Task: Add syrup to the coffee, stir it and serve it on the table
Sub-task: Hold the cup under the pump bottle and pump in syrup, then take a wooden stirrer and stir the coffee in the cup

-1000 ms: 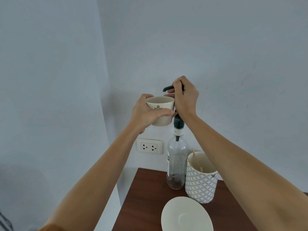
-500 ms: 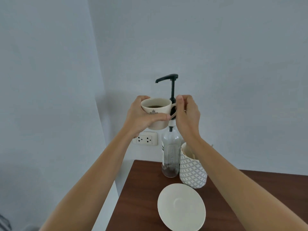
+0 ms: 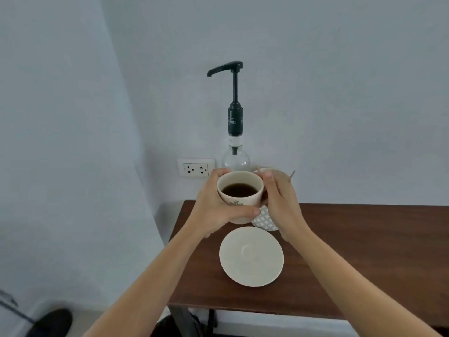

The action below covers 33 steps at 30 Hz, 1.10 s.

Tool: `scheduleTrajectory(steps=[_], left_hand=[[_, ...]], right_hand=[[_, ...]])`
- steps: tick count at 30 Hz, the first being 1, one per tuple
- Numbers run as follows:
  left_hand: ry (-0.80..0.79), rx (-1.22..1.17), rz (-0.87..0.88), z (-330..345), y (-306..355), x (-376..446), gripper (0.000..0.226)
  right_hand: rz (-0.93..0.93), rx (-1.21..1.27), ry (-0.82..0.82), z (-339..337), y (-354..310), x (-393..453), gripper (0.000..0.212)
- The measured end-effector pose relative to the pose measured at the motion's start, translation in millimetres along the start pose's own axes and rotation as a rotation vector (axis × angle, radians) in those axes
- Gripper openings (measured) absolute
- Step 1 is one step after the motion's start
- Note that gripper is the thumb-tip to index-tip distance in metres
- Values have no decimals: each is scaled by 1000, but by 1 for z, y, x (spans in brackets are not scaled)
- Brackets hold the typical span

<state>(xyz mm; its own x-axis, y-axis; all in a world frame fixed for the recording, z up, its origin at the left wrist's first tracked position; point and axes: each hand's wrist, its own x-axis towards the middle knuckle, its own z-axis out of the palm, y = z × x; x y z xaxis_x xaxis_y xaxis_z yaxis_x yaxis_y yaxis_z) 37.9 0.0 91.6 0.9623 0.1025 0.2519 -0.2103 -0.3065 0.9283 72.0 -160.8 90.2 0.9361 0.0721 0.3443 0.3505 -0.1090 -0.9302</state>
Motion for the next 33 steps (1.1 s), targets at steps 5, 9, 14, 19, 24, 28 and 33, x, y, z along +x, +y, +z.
scheduleTrajectory(steps=[5,9,14,19,24,28,33], left_hand=[[-38,11,-48,23,-33,-28,95],[-57,27,-67,38,-56,-44,96],[-79,42,-72,50,-75,-54,98],[-111,48,-69,54,-89,-58,101],[-136,60,-64,55,-95,-57,96],[-133,76,-25,54,-99,-58,96],[-151,106,-6,50,-100,-58,100]], right_hand=[[83,-1,11,-8,39,-30,40],[137,-41,29,-13,62,-47,40],[181,-57,33,-15,80,-62,39],[222,-43,30,-15,90,-69,38],[233,-35,21,-13,97,-70,38],[206,-54,10,-13,99,-71,37],[146,-176,-1,-16,95,-70,31]])
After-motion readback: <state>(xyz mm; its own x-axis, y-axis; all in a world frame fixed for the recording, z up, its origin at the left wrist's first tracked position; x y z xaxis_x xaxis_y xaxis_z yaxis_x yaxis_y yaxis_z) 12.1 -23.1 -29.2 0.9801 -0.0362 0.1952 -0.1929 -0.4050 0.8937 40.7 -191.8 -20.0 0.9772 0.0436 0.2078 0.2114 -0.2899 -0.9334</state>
